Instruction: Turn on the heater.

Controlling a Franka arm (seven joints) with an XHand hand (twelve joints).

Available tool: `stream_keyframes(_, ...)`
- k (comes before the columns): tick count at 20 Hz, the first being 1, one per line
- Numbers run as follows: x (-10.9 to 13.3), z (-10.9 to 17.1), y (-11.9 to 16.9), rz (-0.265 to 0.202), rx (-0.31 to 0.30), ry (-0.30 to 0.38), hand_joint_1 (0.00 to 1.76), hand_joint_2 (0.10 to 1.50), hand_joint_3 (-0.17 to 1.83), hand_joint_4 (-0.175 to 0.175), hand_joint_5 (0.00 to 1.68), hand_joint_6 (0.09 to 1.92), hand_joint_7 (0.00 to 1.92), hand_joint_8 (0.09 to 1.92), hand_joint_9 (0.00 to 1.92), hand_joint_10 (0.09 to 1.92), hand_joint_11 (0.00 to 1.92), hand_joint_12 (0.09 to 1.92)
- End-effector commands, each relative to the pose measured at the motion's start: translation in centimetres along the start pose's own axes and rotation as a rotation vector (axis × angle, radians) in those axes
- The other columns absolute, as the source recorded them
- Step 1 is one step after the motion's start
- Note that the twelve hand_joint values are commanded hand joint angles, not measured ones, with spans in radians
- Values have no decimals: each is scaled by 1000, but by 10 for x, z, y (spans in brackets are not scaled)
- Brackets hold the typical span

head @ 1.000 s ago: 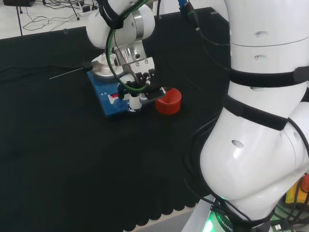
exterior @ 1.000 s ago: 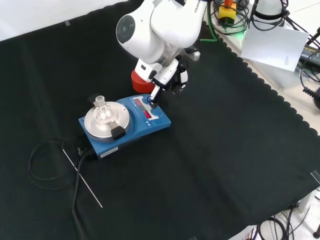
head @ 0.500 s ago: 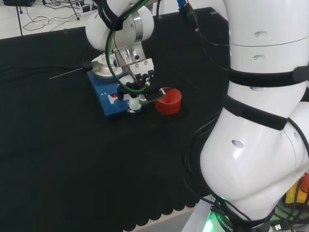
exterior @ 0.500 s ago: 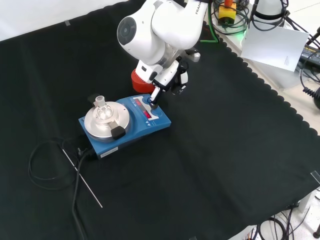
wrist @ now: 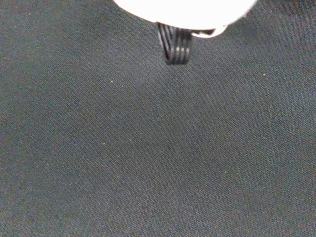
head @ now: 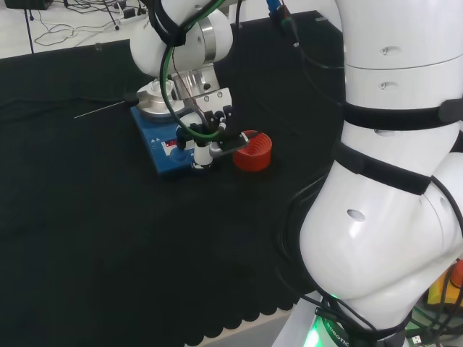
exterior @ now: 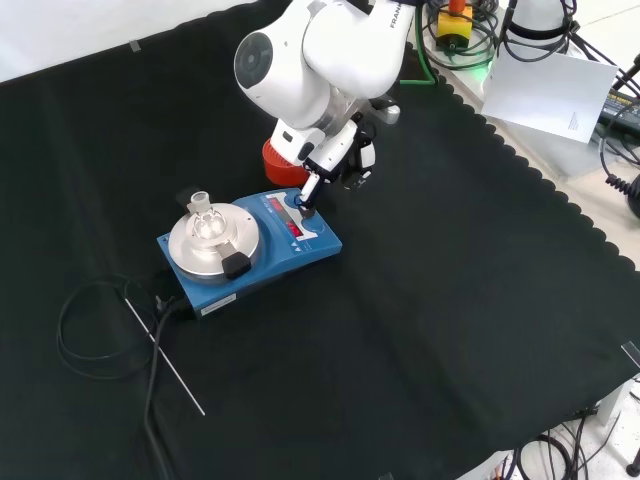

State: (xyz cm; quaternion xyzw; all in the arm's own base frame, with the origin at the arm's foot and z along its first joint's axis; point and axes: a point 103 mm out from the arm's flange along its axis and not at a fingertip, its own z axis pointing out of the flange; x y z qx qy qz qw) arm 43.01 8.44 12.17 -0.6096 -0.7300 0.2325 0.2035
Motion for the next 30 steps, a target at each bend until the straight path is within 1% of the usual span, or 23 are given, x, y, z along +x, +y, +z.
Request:
stream_keyframes(1, -1, 1, 0, -2, 0, -1, 1446, 660, 1096, -56, 240, 625, 1607, 1476, 1728, 1447, 1266, 1364)
stream_keyframes(9, 5, 6, 3, 7, 12, -22, 1445, 661, 1096, -58, 247, 629, 1605, 1476, 1728, 1444, 1266, 1363)
stream_keyframes(16, 3, 5, 2, 10, 9, -20, 1445, 661, 1095, -59, 253, 634, 1605, 1476, 1727, 1442, 1265, 1363)
stream_keyframes(19, 2, -2, -2, 12, -6, -16, 1444, 661, 1095, -60, 254, 637, 1604, 1476, 1728, 1441, 1265, 1362)
stream_keyframes(24, -1, -20, -13, 19, -48, -12, 1444, 661, 1095, -60, 254, 641, 1604, 1475, 1727, 1439, 1265, 1362)
stream_keyframes(30, -8, -34, -28, 39, -83, -1, 1443, 661, 1095, -60, 254, 647, 1604, 1475, 1728, 1438, 1265, 1362)
